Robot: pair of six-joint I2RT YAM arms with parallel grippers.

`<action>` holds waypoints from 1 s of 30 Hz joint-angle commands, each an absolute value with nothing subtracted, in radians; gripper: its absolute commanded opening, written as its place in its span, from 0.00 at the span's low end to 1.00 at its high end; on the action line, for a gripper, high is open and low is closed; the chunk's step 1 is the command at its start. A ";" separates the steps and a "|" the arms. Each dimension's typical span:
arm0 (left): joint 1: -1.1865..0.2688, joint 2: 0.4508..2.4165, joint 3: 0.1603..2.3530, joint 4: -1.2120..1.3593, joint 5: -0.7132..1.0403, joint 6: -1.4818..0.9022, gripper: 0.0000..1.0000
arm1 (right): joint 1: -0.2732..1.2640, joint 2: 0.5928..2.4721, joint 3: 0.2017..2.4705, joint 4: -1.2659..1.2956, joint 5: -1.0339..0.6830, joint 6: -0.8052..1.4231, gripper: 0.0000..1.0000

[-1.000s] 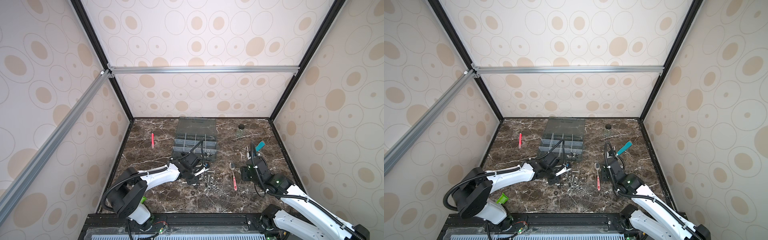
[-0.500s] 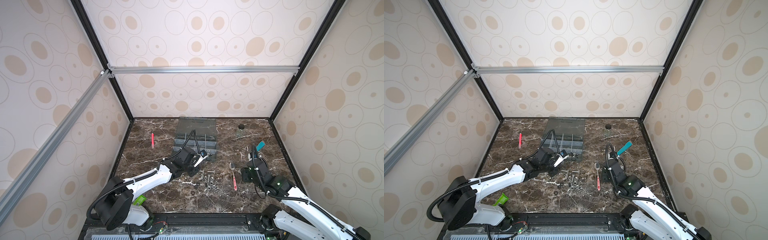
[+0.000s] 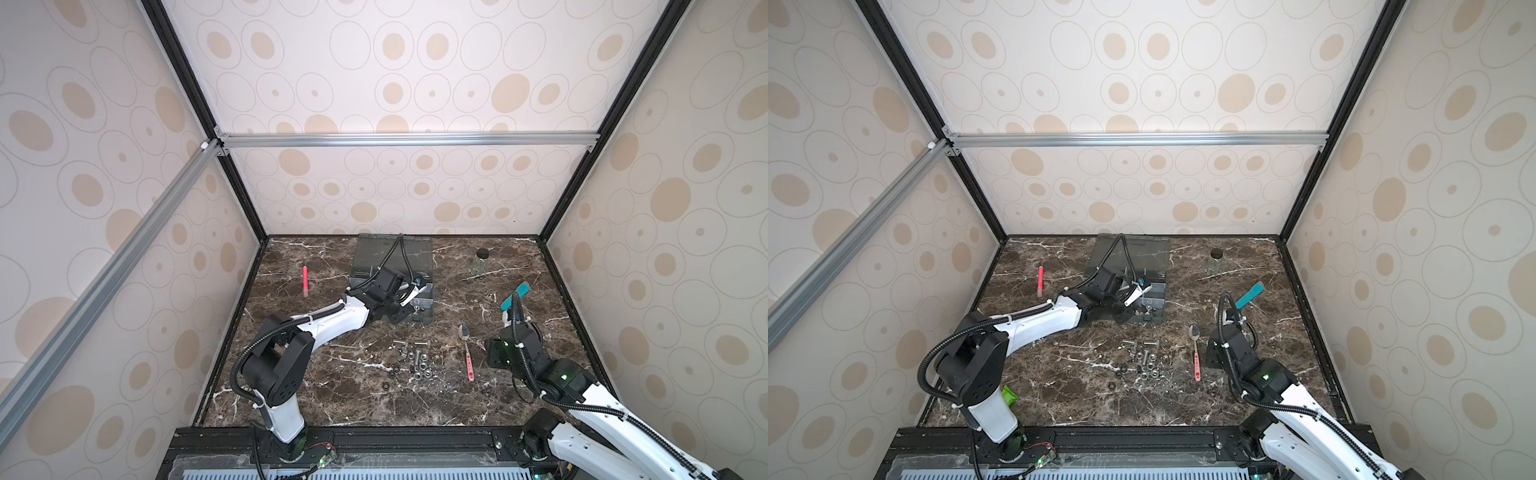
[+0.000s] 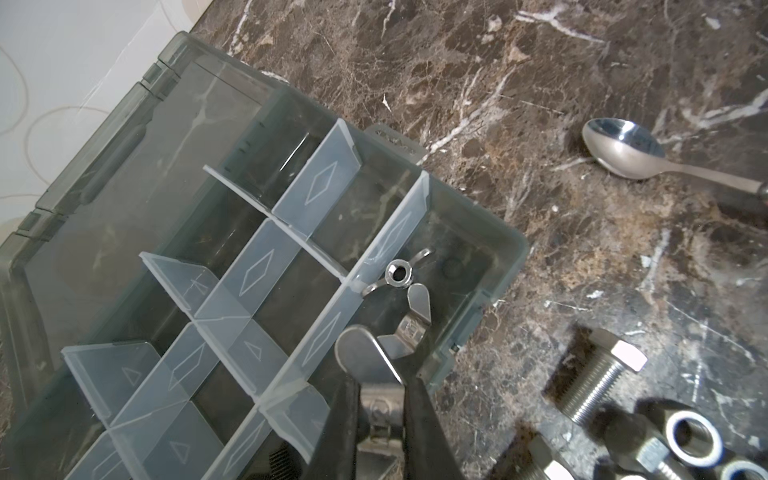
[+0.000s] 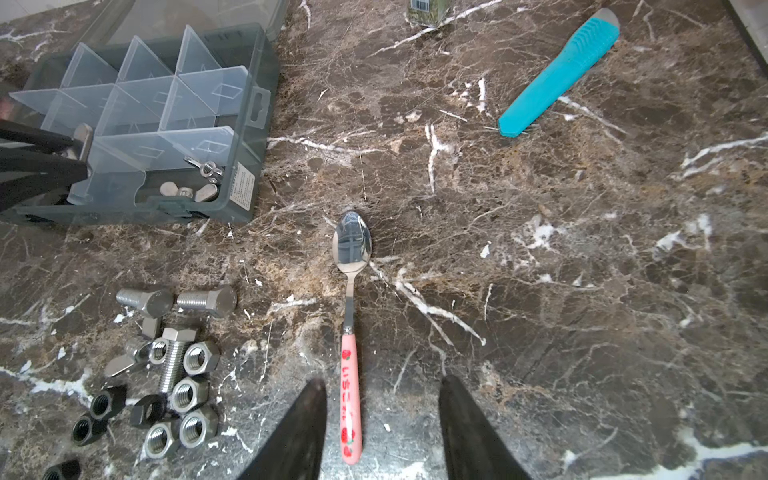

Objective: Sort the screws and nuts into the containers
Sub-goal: 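Carry the wing nut with the left gripper into the box compartment and release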

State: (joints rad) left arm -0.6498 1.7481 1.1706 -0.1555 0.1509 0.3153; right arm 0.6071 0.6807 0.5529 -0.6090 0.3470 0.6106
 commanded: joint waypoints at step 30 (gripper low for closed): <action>-0.559 1.619 1.005 0.105 0.268 0.073 0.35 | 0.603 0.702 0.522 -0.583 0.336 0.646 0.48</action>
